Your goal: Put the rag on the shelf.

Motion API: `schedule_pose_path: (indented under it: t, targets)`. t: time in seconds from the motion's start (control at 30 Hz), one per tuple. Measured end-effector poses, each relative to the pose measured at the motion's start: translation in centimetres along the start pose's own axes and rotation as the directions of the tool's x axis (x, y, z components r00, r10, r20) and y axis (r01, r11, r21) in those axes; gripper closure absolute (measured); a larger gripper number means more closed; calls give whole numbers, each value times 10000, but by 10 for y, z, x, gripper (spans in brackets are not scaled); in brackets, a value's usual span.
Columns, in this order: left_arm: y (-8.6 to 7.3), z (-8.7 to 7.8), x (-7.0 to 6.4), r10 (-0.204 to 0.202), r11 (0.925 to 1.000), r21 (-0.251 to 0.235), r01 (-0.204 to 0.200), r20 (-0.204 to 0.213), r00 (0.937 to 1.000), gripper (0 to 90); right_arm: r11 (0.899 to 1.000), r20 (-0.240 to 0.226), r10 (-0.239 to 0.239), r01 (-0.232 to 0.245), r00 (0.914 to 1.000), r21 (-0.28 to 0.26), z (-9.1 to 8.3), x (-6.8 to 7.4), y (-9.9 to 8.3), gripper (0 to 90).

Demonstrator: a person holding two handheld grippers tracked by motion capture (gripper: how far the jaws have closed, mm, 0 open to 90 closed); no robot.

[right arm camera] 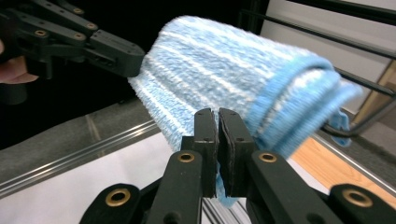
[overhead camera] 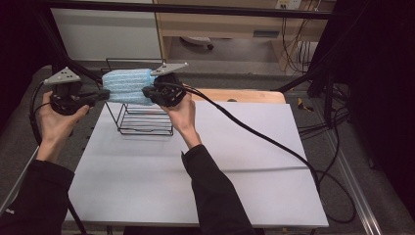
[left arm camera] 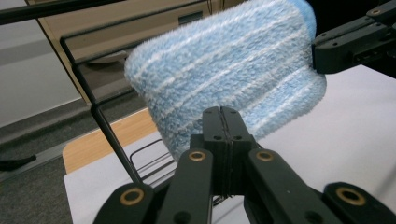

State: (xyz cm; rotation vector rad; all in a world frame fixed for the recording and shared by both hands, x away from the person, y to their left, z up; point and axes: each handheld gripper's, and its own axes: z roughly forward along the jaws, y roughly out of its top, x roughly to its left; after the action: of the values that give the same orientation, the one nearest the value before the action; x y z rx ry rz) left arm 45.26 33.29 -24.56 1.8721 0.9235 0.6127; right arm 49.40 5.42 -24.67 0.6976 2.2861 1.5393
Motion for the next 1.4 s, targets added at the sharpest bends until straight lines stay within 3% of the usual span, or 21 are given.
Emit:
schedule_pose_path:
  t: [0.27,0.4,0.63,0.93,1.2,1.4]
  targets:
    - [-14,23,4,-393,9991,-191,388,-268,9989,897,9987,247,-177,188,9995,-467,7,-4,-14,864]
    - [-16,31,7,-615,9975,-362,603,-349,9975,897,9981,274,93,-76,9996,-612,12,-7,-19,869]
    - [-17,26,6,-620,9964,-585,609,-171,9979,893,9979,252,39,-23,9997,-643,11,-6,-20,849]
    - [-3,5,-1,-624,9929,-1014,627,61,9980,753,9956,-179,156,-172,9997,-923,-8,-3,-9,709]
    - [10,-11,-9,-649,9929,-997,644,-17,9979,587,9935,-248,313,-338,9992,-1085,-28,-3,1,550]
    - [13,-17,-12,-663,9946,-809,655,-73,9978,477,9953,-113,232,-241,9997,-939,-45,-4,5,371]
